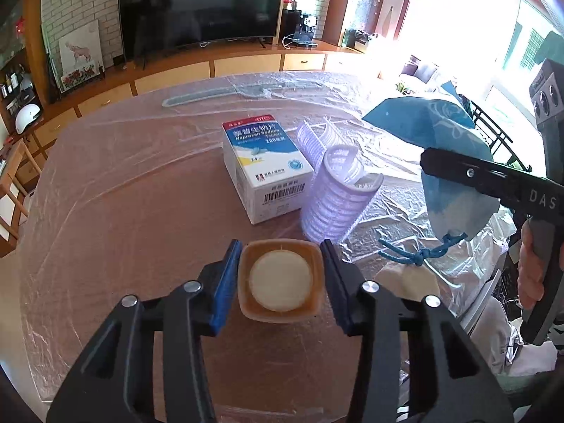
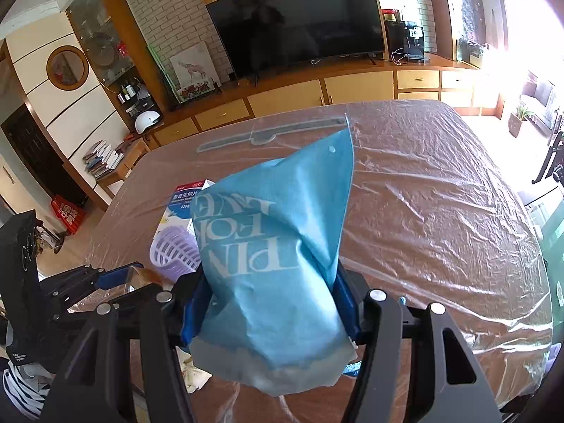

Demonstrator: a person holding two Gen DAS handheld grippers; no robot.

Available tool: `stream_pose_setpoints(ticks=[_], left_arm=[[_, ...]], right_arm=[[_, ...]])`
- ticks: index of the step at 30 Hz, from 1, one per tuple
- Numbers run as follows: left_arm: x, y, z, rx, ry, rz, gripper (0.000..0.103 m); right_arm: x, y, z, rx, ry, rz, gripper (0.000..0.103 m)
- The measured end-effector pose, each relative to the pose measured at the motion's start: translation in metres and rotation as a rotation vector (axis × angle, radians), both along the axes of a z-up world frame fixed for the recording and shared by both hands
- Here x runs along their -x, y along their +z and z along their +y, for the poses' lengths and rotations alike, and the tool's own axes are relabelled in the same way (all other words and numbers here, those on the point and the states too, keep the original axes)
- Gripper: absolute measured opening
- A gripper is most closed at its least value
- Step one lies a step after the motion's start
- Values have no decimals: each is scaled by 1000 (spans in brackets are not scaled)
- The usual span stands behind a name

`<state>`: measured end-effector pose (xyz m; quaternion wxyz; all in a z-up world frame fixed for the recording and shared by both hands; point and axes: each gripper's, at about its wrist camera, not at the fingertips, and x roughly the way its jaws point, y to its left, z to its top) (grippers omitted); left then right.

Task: Collect trash
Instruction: 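Lift the cup and blue bag off the table with both tools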

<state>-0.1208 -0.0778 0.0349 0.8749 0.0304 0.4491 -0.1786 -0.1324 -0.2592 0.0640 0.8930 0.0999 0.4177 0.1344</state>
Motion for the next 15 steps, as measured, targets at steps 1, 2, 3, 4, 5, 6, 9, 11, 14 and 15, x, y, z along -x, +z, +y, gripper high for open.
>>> stream_pose_setpoints(ticks=[1, 2, 3, 4, 5, 6, 9, 11, 14, 15], left_arm=[[1, -3, -1, -12, -11, 7, 47], [1, -4, -2, -21, -24, 6, 47], [2, -4, -3, -29, -32, 2, 47], [2, -5, -3, -30, -34, 1, 47], [2, -5, -3, -26, -33, 3, 47], [1, -5, -4, -22, -30, 8, 47], [-3, -11, -5, -23, -21, 42, 56], [-3, -13, -6, -19, -27, 52, 59], [-1, -18, -7, -41, -22, 55, 60], [-1, -19, -6, -37, -16, 59, 59]], right_arm=[[1, -1, 1, 1, -1, 3, 59], [3, -2, 3, -1, -2, 6, 59], [5, -2, 4, -4, -3, 8, 59], [5, -1, 5, -5, -3, 9, 59], [7, -1, 6, -4, -4, 9, 59], [9, -2, 7, -2, -5, 9, 59], [11, -1, 8, 1, -1, 12, 59], [14, -1, 9, 5, -1, 13, 59], [17, -3, 10, 3, -5, 18, 59], [18, -3, 10, 0, -7, 20, 59]])
